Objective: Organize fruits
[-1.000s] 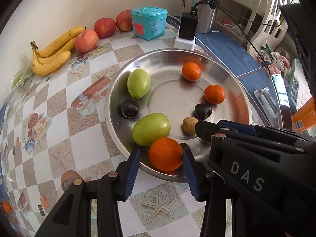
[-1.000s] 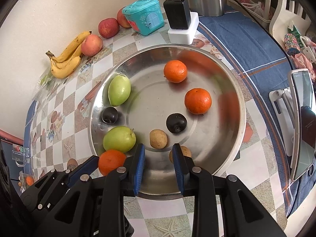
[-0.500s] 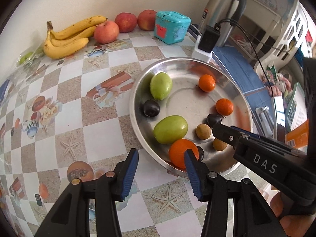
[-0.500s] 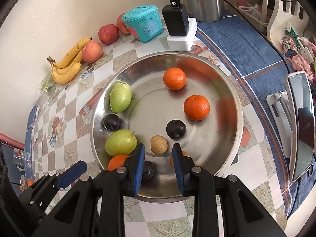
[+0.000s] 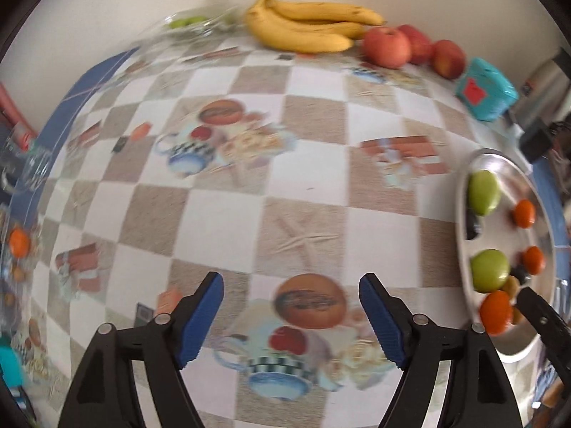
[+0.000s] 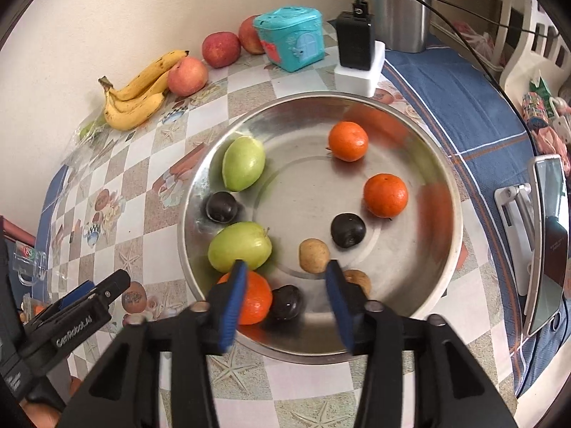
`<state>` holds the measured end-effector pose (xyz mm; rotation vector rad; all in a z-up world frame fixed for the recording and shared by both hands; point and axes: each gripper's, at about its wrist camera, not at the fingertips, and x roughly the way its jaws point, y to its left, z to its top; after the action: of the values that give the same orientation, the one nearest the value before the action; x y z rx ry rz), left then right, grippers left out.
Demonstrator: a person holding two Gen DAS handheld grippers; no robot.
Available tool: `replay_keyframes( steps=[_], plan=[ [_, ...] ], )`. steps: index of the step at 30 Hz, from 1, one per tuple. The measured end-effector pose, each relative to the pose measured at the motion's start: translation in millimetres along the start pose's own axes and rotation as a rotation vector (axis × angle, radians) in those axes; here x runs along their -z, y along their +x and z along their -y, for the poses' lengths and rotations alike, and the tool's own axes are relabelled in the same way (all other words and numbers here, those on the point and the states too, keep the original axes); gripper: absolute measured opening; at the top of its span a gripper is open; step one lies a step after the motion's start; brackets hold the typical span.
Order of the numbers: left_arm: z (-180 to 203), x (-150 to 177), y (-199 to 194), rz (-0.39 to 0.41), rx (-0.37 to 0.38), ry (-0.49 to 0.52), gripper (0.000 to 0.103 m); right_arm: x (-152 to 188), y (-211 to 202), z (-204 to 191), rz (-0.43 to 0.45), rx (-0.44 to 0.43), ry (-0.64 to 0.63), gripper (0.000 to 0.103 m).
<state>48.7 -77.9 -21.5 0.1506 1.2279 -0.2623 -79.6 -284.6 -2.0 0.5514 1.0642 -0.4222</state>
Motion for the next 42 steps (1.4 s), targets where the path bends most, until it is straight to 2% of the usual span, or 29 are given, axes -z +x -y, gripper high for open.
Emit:
replay_keyframes(
  steps=[1, 3, 7, 9, 10, 18, 22, 27, 33, 42],
  plan=[
    [-4, 2, 2, 0.001, -0.013, -0.005, 0.093, 1, 1, -4, 0.002, 0.0, -0.007, 0.055],
    [-7, 5, 5, 0.01, -0.046, 0.006, 0.103, 3, 3, -11, 0.002, -0.007, -0.023, 0.058],
    [-11, 12, 1, 0.047, -0.059, 0.024, 0.103, 9, 6, -28, 0.008, -0.014, -0.07, 0.061],
    [-13, 15, -2, 0.068, -0.064, 0.03, 0.103, 14, 7, -35, 0.016, -0.009, -0.104, 0.081],
    [-14, 16, -4, 0.077, -0.068, 0.033, 0.103, 17, 8, -38, 0.019, -0.006, -0.12, 0.084],
    [-19, 24, -20, 0.124, -0.101, 0.078, 0.103, 38, 5, -43, 0.035, 0.046, -0.176, 0.085],
    [-23, 32, -29, 0.117, -0.091, 0.082, 0.103, 46, -2, -43, 0.05, 0.034, -0.175, 0.085],
    [-32, 42, -40, 0.13, -0.114, 0.069, 0.103, 60, -6, -44, 0.048, 0.037, -0.185, 0.085],
    [-37, 50, -45, 0.114, -0.174, 0.048, 0.103, 72, -16, -44, 0.061, 0.037, -0.191, 0.085],
    [-26, 61, -55, 0.115, -0.181, 0.106, 0.103, 78, -24, -41, 0.072, 0.045, -0.191, 0.085]
  ],
)
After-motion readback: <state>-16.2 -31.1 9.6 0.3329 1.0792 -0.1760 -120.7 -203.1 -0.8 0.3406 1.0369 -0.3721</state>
